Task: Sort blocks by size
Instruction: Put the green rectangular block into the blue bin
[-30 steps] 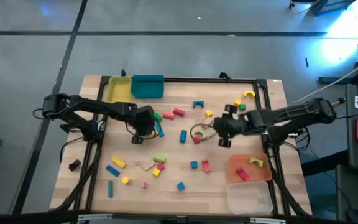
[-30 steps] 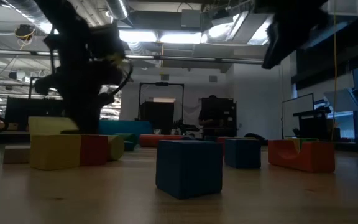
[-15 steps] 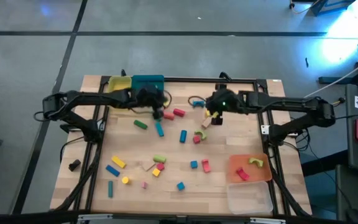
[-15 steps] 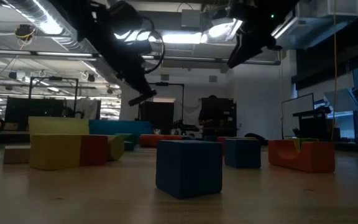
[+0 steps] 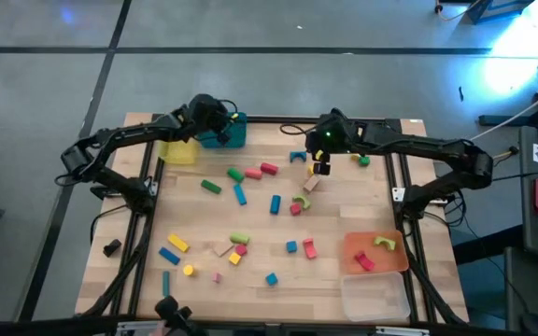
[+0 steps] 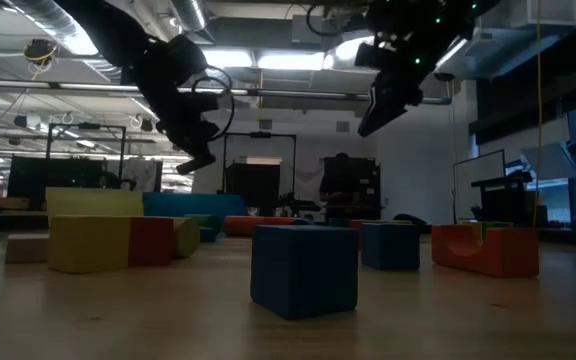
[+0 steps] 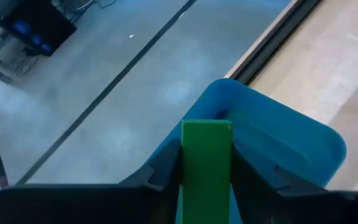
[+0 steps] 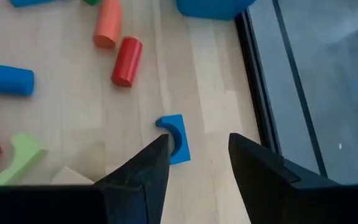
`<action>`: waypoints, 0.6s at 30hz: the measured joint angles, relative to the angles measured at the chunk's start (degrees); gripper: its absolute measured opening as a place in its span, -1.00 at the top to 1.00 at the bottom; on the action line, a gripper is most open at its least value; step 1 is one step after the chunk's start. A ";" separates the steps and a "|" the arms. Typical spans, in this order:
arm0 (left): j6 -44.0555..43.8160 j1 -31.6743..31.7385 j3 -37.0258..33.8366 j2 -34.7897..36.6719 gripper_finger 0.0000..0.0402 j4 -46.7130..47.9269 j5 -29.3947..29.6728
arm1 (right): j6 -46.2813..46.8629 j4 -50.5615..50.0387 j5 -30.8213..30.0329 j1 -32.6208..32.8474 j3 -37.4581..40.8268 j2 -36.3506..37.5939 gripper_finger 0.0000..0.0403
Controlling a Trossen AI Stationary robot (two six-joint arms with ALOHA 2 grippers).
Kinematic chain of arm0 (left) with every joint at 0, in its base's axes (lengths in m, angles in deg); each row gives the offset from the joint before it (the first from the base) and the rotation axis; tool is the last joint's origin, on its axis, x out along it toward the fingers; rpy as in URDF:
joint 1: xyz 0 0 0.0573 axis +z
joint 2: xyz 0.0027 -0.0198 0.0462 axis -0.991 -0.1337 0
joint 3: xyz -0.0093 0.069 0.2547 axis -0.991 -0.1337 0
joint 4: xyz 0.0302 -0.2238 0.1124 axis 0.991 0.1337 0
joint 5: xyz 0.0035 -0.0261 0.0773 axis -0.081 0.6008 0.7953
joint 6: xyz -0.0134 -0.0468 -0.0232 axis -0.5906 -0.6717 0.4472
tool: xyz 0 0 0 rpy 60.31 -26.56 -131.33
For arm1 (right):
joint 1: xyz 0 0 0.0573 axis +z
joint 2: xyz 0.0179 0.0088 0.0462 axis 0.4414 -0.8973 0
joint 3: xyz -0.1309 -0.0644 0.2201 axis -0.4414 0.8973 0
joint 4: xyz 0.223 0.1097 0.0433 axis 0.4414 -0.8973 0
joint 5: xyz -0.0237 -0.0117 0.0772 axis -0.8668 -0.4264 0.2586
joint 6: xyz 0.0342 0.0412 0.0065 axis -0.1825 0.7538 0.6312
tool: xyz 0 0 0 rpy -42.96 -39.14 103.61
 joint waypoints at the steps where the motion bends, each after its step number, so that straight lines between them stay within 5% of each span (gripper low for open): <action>1: -0.13 0.16 0.00 0.00 0.44 0.01 -0.03 | 0.01 -0.02 0.02 -0.26 0.00 -0.38 0.17; 11: -3.83 -0.09 0.44 0.02 0.05 0.75 -0.16 | -4.77 -4.87 0.09 -0.13 0.00 -1.11 0.17; 18: -0.47 -5.53 5.51 3.48 0.05 15.05 -7.07 | -5.89 -7.98 0.09 -0.13 0.00 -1.11 0.17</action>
